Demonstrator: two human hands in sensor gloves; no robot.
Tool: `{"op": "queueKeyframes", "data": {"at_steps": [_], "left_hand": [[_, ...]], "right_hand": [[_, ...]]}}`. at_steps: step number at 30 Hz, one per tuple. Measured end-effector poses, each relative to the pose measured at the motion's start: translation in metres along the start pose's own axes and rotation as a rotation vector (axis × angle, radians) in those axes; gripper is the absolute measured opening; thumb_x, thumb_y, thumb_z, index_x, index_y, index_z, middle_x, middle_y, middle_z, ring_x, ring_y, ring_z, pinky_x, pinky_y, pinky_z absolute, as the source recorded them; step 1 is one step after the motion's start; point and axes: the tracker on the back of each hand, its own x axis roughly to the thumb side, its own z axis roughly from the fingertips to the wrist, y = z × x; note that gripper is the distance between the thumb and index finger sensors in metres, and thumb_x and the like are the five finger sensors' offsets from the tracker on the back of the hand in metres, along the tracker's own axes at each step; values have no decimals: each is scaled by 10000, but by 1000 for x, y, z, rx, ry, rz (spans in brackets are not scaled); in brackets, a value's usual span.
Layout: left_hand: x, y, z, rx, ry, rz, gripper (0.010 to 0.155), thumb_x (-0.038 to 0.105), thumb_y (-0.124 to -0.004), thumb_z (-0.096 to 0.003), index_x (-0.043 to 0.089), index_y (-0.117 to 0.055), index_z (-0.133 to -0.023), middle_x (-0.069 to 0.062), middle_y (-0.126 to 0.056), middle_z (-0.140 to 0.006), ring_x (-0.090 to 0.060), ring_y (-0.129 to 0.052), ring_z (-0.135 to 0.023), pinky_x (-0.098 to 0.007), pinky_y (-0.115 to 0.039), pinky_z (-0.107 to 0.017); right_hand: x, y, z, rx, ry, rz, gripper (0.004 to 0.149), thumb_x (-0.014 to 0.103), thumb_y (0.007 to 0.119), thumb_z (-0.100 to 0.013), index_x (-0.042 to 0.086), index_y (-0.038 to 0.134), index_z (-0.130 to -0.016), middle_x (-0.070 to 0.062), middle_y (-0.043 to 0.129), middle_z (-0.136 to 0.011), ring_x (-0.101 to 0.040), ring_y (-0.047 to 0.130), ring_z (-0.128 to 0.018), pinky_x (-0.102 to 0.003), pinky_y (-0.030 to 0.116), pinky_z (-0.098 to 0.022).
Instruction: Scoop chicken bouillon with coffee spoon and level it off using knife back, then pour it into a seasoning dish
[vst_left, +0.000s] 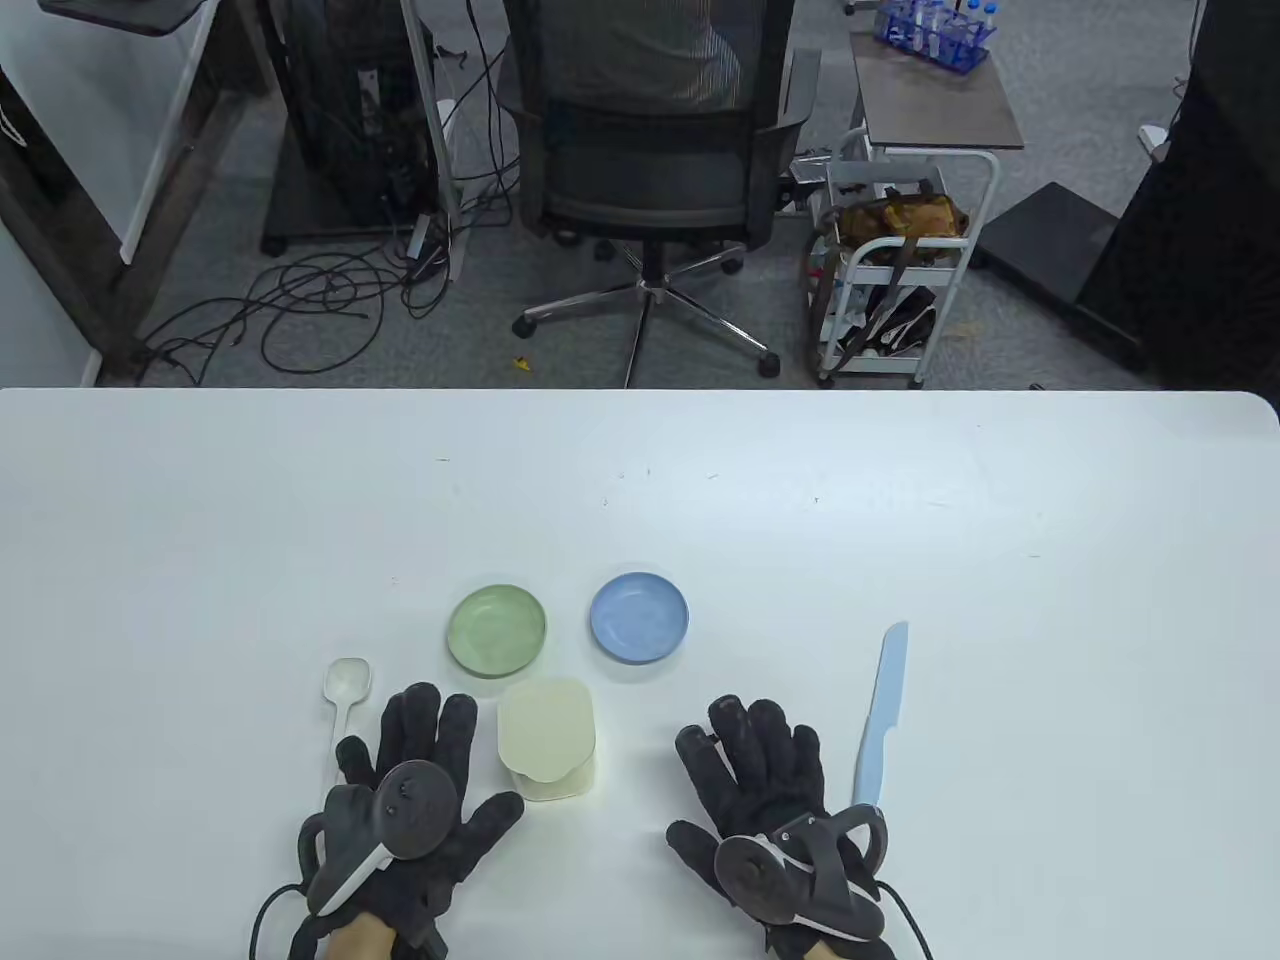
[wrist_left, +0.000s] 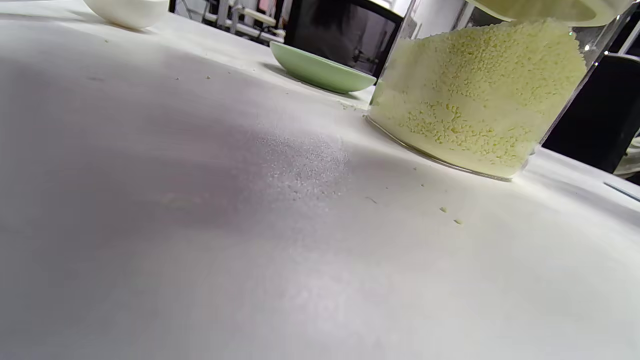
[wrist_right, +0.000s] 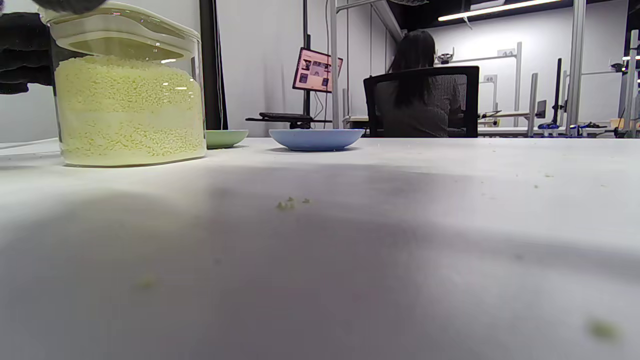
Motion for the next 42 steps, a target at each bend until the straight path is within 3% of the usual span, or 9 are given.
{"op": "queueKeyframes", "data": {"at_steps": [32, 35, 42], "left_hand": [[-3, 2, -1, -4, -28, 75, 1001, 856, -434, -295, 376, 21, -1047, -30, 97, -1161, -297, -6, -1169, -696, -34, -720], [-2, 1, -1, -8, -30, 74, 1000, 855, -430, -296, 376, 24, -1047, -30, 98, -1161, -298, -6, -1169, -697, -35, -720], [-1, -1, -2, -19, -39, 71, 1002, 854, -437, -294, 377, 21, -1047, -27, 96, -1162, -295, -4, -1169, -695, -32, -722]], "right_hand": [[3, -3, -6, 39, 17, -9, 863, 624, 666, -470, 257, 156, -1062, -132, 35, -1167, -549, 282, -1065, -740, 337, -716], [9, -11, -12, 37, 34, -26, 871, 650, 665, -460, 333, 100, -1042, -58, 3, -1181, -515, 245, -1092, -715, 329, -744], [30, -38, -52, 63, 119, -124, 883, 699, 682, -417, 479, 65, -1009, 114, -53, -1198, -375, 143, -1170, -653, 223, -821]]}}
